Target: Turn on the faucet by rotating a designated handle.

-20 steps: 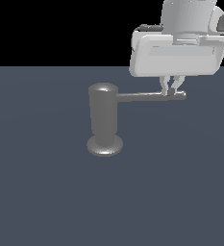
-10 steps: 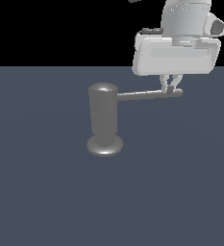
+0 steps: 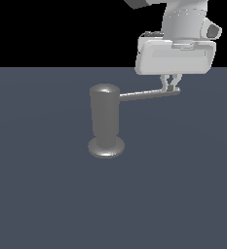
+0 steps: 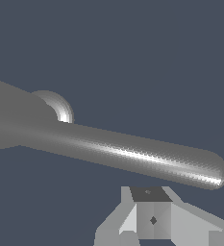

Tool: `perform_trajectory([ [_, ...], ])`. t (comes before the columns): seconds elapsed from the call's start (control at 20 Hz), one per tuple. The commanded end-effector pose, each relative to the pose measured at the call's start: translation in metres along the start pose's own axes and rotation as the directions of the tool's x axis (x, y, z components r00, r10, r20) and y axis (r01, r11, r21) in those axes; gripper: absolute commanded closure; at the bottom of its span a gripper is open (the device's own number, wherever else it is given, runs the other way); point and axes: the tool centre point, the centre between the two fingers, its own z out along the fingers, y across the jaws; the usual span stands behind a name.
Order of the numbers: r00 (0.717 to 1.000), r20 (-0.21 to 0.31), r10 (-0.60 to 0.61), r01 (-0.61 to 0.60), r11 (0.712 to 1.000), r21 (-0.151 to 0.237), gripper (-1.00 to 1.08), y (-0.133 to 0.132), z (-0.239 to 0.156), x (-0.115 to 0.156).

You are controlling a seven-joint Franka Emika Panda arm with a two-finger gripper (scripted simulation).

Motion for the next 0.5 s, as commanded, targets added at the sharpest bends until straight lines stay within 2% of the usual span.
perform_trajectory([
  [0.0, 0.999, 0.022, 0.032, -0.032, 0.999, 0.0, 1.08, 0.021, 0.012, -0.006],
  [0.3, 0.999, 0.026, 0.035, -0.035, 0.999, 0.002, 1.08, 0.031, 0.014, 0.004],
  [0.35, 1.0, -0.001, 0.007, -0.007, 1.0, -0.001, 1.08, 0.016, 0.0, 0.015],
  [0.45, 1.0, 0.0, 0.009, -0.009, 1.0, -0.001, 1.08, 0.016, 0.0, 0.022],
])
